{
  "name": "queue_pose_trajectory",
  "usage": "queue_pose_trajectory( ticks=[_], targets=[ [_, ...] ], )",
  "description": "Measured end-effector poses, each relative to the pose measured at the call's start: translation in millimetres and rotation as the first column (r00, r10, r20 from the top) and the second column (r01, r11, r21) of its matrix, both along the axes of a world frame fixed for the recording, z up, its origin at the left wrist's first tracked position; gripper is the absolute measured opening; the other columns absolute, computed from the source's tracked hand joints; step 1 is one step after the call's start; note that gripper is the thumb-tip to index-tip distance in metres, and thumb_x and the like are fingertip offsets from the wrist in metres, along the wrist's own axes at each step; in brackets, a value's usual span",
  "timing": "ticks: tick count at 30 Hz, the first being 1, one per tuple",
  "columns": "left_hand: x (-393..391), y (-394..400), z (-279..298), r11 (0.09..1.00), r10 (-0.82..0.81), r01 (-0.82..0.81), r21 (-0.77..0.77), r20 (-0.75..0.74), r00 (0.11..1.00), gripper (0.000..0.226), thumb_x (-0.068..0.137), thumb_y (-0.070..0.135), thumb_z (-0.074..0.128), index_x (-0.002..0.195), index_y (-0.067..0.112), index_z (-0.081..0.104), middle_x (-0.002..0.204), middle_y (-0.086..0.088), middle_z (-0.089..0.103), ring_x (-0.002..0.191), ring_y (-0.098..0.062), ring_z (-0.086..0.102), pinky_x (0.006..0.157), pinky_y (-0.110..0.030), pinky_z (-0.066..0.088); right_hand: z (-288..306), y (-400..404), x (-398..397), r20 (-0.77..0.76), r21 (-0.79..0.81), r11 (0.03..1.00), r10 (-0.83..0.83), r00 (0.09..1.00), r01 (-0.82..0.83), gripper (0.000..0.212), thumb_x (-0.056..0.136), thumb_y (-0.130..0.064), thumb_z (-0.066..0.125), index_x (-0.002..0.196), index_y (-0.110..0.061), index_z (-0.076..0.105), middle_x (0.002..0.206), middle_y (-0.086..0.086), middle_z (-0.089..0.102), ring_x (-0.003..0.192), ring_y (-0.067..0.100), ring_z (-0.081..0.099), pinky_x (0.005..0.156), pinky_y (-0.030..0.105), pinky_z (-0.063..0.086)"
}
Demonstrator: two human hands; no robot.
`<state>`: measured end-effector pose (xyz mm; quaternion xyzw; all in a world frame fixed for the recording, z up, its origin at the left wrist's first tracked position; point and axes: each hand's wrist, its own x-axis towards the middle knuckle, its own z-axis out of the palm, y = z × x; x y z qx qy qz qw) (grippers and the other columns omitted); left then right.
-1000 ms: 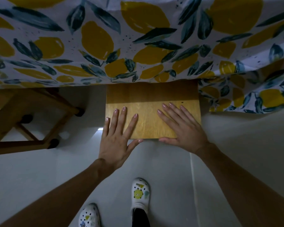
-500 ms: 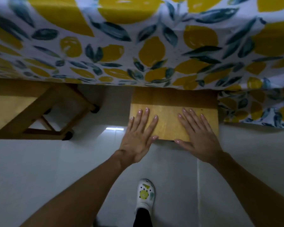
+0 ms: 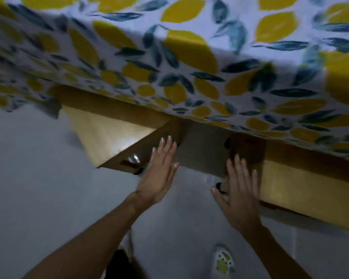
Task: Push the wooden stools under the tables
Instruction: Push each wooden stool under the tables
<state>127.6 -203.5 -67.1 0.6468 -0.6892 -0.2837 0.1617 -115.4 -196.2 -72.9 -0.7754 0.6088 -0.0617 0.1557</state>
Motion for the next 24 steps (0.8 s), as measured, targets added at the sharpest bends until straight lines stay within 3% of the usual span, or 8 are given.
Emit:
queue_pose_trajectory(
  ticks=[5, 9, 12, 18, 24],
  targets=[
    [161.3, 2.2, 8.5, 0.999, 0.025, -0.022, -0.037, 0.075, 0.997, 0.054, 0.102, 0.032, 0.024, 0.151, 0.013, 0.014, 0.160, -0.001, -0.001, 0.147, -0.012, -0.011, 0.119, -0.032, -0.007, -8.3, -1.8, 159.2, 0.059, 0.001, 0.997, 0.071, 0.996, -0.071, 0.082, 0.092, -0.067, 0.024, 0.152, -0.011, 0.021, 0.163, 0.007, 0.007, 0.150, 0.021, 0.002, 0.121, 0.047, 0.001],
    [273.7, -11.1, 5.5, 1.000, -0.015, 0.012, 0.019, 0.175, 0.985, 0.064, 0.097, 0.048, 0.019, 0.152, 0.016, 0.009, 0.160, -0.001, -0.004, 0.147, -0.015, -0.013, 0.119, -0.041, -0.002, -6.5, -6.3, 272.0, 0.147, -0.025, 0.995, 0.097, 0.984, -0.095, 0.082, 0.091, -0.064, 0.036, 0.151, -0.009, 0.023, 0.162, 0.010, 0.012, 0.150, 0.023, 0.005, 0.120, 0.052, 0.007],
    [331.1, -33.0, -2.7, 0.987, -0.159, 0.141, 0.082, 0.280, 0.947, 0.073, 0.093, 0.059, 0.021, 0.152, 0.021, 0.001, 0.160, -0.003, -0.011, 0.146, -0.020, -0.018, 0.118, -0.044, -0.005, -7.6, -18.4, 331.8, 0.122, -0.052, 0.993, 0.111, 0.986, -0.105, 0.084, 0.088, -0.062, 0.043, 0.150, -0.006, 0.026, 0.161, 0.013, 0.014, 0.150, 0.026, 0.006, 0.120, 0.054, 0.007],
    [367.5, -85.9, -24.5, 0.913, -0.379, 0.401, 0.072, 0.512, 0.771, 0.088, 0.087, 0.070, 0.029, 0.151, 0.020, -0.006, 0.160, -0.014, -0.009, 0.147, -0.031, -0.012, 0.117, -0.056, 0.005, -24.5, -38.8, 381.6, -0.026, -0.054, 0.997, 0.059, 0.998, -0.060, 0.090, 0.083, -0.061, 0.047, 0.150, -0.006, 0.024, 0.160, 0.015, 0.016, 0.149, 0.028, 0.011, 0.119, 0.056, 0.011],
    [365.5, -85.5, -33.1, 0.923, -0.341, 0.385, 0.018, 0.504, 0.794, 0.089, 0.085, 0.071, 0.026, 0.152, 0.018, 0.002, 0.160, -0.015, 0.000, 0.147, -0.032, -0.005, 0.116, -0.057, 0.012, -28.5, -38.3, 381.3, -0.117, -0.092, 0.991, 0.082, 0.990, -0.093, 0.090, 0.085, -0.057, 0.054, 0.151, -0.005, 0.021, 0.161, 0.015, 0.016, 0.149, 0.028, 0.011, 0.118, 0.055, 0.014]
  ],
)
